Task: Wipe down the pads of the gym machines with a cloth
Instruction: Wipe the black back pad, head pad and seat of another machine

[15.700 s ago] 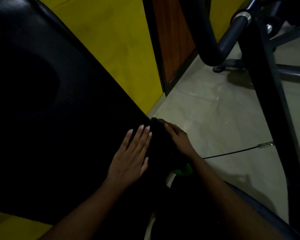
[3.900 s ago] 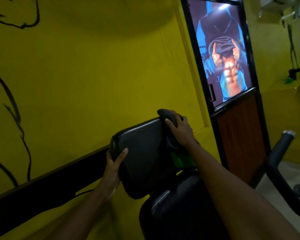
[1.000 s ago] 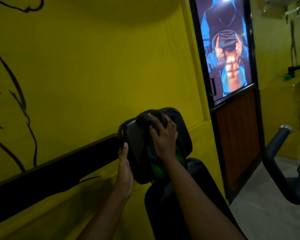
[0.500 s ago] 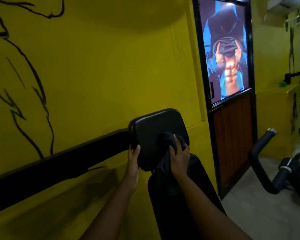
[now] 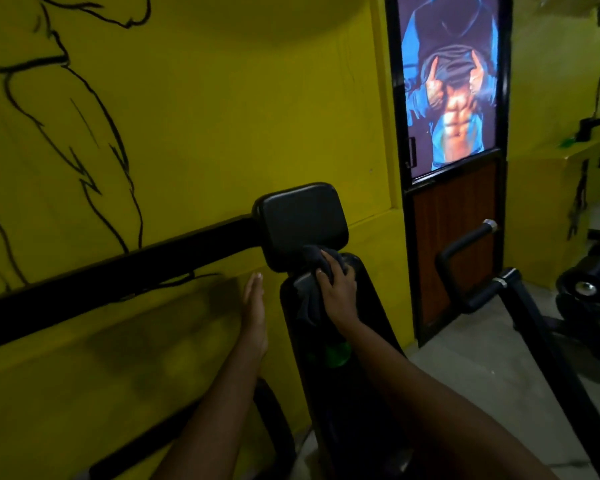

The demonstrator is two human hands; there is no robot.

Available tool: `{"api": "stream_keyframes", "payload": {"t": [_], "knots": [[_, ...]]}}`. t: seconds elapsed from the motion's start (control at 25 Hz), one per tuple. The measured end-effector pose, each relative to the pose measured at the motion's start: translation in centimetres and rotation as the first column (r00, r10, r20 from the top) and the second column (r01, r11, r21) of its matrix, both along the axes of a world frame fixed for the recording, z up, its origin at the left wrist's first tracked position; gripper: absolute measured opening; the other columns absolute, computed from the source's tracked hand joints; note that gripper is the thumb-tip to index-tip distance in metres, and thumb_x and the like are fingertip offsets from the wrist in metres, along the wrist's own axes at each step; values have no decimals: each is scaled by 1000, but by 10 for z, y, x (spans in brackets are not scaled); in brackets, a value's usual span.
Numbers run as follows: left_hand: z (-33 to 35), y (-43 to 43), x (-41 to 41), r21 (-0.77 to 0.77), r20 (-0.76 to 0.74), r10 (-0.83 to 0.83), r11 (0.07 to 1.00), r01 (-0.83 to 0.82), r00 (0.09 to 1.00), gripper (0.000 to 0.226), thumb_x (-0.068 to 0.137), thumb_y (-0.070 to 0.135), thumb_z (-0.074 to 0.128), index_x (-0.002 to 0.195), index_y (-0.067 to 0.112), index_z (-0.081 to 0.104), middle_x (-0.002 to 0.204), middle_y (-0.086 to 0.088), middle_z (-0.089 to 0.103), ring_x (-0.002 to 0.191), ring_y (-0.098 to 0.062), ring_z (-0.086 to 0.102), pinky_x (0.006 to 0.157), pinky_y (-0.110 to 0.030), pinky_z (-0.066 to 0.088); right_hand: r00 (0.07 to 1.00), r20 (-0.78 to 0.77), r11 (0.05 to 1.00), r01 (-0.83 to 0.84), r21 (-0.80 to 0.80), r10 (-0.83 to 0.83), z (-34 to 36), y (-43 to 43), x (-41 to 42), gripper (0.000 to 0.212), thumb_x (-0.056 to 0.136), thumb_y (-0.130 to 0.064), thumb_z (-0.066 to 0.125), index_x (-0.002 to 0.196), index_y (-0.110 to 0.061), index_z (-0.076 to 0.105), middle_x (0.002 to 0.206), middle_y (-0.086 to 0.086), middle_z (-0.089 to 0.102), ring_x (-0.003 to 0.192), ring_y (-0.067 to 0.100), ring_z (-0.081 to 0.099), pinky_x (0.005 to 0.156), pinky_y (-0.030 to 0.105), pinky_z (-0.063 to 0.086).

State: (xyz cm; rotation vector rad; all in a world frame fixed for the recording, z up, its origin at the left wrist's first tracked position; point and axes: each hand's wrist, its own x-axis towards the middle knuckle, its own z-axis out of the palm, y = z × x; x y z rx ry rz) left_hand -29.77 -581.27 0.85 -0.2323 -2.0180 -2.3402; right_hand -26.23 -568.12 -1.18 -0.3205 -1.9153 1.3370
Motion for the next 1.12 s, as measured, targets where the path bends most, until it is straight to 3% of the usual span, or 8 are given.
{"api": "stream_keyframes", "payload": {"t": [0.16,0.4,0.68,0.8,0.96,1.04,1.12], "knots": [[-31,4,92,1,14,52,999,-52,999,46,100,32,38,143,15,35,150,-5,36,137,-21,34,102,-28,26,996,25,995,-80,-57,81,-26,6,91,40,98,-28,45,138,-28,41,146,15,25,129,36,32,104,43,34],[-93,32,227,71,255,7,997,-26,967,46,99,35,36,141,16,36,148,-4,37,136,-21,36,94,-29,28,978,169,986,-103,-129,124,-90,33,218,41,97,-23,46,139,-22,41,143,21,29,129,37,35,105,41,33],[-201,62,259,-67,509,-25,995,68,860,52,98,42,36,144,19,32,150,-5,34,138,-24,32,106,-38,28,908,414,992,-13,-125,64,-178,89,272,39,98,-22,43,138,-21,42,138,18,34,122,35,44,98,30,36],[-259,74,252,-95,619,-4,992,80,786,52,99,40,37,145,18,30,152,-6,31,138,-26,31,107,-40,28,838,544,999,0,-43,24,-221,110,268,39,99,-22,43,137,-20,42,138,19,34,117,38,47,96,34,39],[-334,89,239,-148,727,86,988,33,681,55,98,38,40,147,15,28,152,-8,30,136,-30,34,109,-45,33,720,691,965,-224,137,69,-285,128,250,44,95,-39,39,137,-25,44,140,19,35,123,41,40,100,44,39],[-363,96,233,-204,756,163,979,-9,633,55,99,33,40,147,10,27,152,-12,28,137,-31,33,109,-43,32,602,797,869,-419,265,47,-316,126,241,51,93,-50,28,141,-33,35,149,14,25,128,39,32,101,44,34],[-390,103,225,-261,755,244,963,-63,609,54,99,28,40,146,4,27,152,-16,27,137,-32,31,109,-41,29,488,873,745,-588,315,16,-349,118,232,71,83,-73,10,144,-39,26,157,8,11,137,39,21,105,47,29]]}}
